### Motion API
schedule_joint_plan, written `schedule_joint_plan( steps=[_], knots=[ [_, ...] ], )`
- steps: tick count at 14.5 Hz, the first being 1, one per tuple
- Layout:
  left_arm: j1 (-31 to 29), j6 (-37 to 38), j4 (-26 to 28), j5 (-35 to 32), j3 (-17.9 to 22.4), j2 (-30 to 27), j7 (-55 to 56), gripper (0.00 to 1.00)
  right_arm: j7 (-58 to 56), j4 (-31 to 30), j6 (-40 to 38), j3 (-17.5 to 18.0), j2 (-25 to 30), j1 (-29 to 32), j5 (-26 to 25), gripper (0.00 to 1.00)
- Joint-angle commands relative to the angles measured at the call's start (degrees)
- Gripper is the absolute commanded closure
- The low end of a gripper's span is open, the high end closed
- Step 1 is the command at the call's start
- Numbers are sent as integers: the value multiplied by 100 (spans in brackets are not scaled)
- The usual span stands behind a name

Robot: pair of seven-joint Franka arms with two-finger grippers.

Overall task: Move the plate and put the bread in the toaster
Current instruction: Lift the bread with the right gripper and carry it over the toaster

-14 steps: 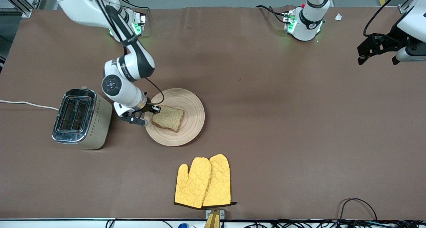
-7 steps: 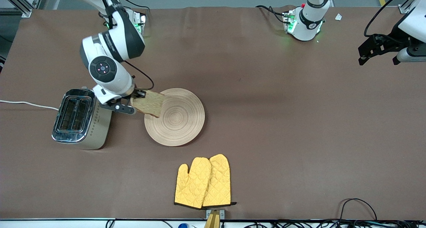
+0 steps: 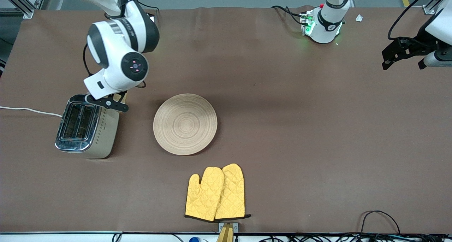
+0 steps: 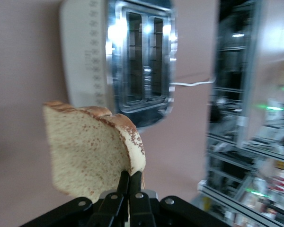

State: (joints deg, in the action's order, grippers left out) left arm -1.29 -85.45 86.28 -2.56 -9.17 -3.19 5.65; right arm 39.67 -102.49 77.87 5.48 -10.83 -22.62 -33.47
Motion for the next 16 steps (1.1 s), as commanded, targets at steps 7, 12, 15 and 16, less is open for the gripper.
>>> schedule_joint_plan(
  steps=[7,12,15,16],
  knots=[
    [-3,-7,12,53,21,55,33,0,788,133,-1230,6,-868,-330,-1733,100],
    [6,-68,-6,45,21,72,41,0,596,176,-1221,-3,-947,-251,-2260,100],
    [-3,-77,-15,45,12,64,41,0,384,282,-1204,-30,-947,-173,-2436,100],
    [-3,-77,-15,53,12,46,41,0,375,343,-1169,-30,-965,-111,-2437,100]
  ],
)
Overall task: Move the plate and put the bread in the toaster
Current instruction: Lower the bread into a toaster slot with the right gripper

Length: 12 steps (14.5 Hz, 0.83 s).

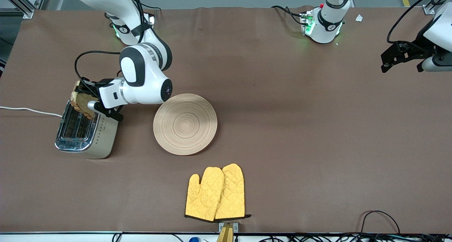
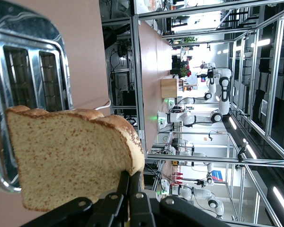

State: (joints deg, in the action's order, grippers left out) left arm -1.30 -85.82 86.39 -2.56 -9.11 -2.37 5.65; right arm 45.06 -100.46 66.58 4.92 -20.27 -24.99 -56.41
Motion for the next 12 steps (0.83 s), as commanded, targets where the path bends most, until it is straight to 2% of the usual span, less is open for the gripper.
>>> schedule_joint_plan(
  steps=[1,7,12],
  knots=[
    [-2,-40,-25,53,5,-53,41,0,-164,193,-23,26,-91,169,-168,100],
    [7,-40,-25,-43,14,-35,-12,0,-155,254,399,26,-276,486,-353,100],
    [-11,-49,-25,-34,14,-9,-11,0,-155,685,434,18,-680,565,-475,100]
  ],
)
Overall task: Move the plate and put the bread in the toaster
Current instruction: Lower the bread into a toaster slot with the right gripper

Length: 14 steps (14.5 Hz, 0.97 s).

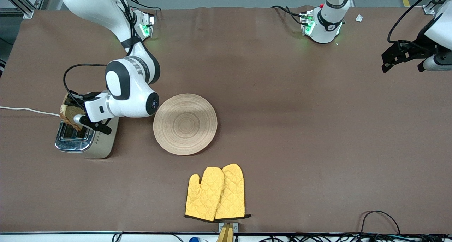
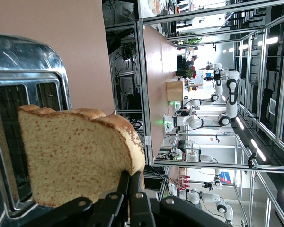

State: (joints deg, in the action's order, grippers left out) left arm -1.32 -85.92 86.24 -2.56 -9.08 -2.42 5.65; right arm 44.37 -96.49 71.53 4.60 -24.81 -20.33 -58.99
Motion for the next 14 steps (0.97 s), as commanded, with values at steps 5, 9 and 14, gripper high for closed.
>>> schedule_joint_plan(
  steps=[5,9,14],
  knots=[
    [0,-108,-20,-25,12,66,-11,0,-51,385,10,50,-428,135,-262,100],
    [18,-196,-19,-25,3,84,15,0,-7,385,19,50,-472,144,-236,100],
    [18,-206,-11,-25,3,154,24,0,19,385,220,58,-490,170,-165,58]
  ],
)
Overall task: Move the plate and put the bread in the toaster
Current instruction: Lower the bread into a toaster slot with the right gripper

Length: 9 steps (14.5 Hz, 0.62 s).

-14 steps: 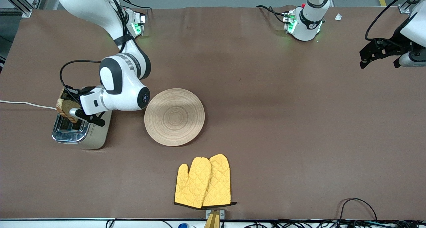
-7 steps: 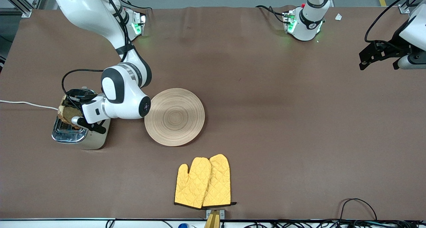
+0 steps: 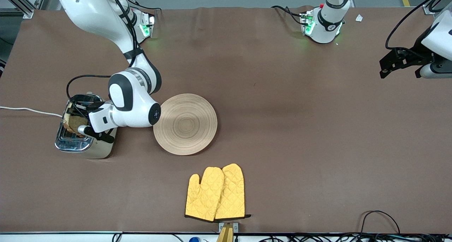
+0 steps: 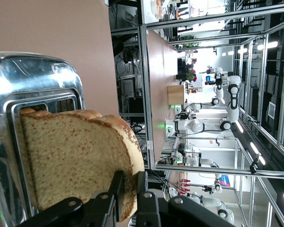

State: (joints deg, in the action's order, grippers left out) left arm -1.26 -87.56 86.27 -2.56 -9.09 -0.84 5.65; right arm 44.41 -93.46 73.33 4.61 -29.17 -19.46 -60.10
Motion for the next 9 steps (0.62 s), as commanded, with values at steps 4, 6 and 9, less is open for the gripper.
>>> schedule_joint_plan(
  steps=[4,6,9],
  knots=[
    [46,-42,-14,-25,3,-4,41,0,6,82,155,75,-45,171,67,0],
    [29,-42,-14,-34,3,-13,33,0,-55,248,155,84,34,223,374,0],
    [-6,-33,-22,-34,-5,-74,-55,0,-82,381,155,84,402,250,955,0]
  ],
)
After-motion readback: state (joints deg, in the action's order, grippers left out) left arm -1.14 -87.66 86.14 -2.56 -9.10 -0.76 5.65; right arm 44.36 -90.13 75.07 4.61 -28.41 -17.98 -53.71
